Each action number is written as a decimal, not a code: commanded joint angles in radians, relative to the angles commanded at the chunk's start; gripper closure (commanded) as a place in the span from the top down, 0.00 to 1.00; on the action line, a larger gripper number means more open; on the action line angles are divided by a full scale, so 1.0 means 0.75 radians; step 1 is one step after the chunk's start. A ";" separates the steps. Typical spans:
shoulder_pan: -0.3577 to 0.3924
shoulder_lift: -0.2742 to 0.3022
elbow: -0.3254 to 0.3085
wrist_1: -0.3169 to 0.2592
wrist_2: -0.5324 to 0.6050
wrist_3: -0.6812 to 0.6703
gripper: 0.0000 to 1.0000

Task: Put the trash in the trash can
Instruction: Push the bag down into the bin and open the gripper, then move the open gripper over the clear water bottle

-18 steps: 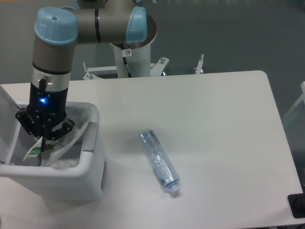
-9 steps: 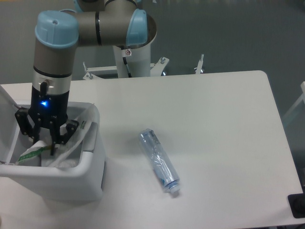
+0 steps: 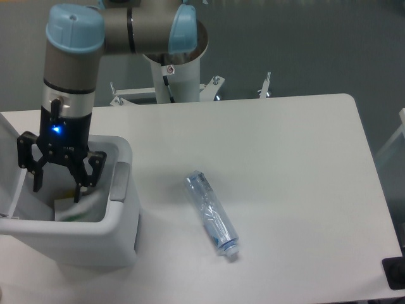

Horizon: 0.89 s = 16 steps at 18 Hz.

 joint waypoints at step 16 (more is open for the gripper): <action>0.515 -0.020 -0.002 -0.004 0.014 -0.037 1.00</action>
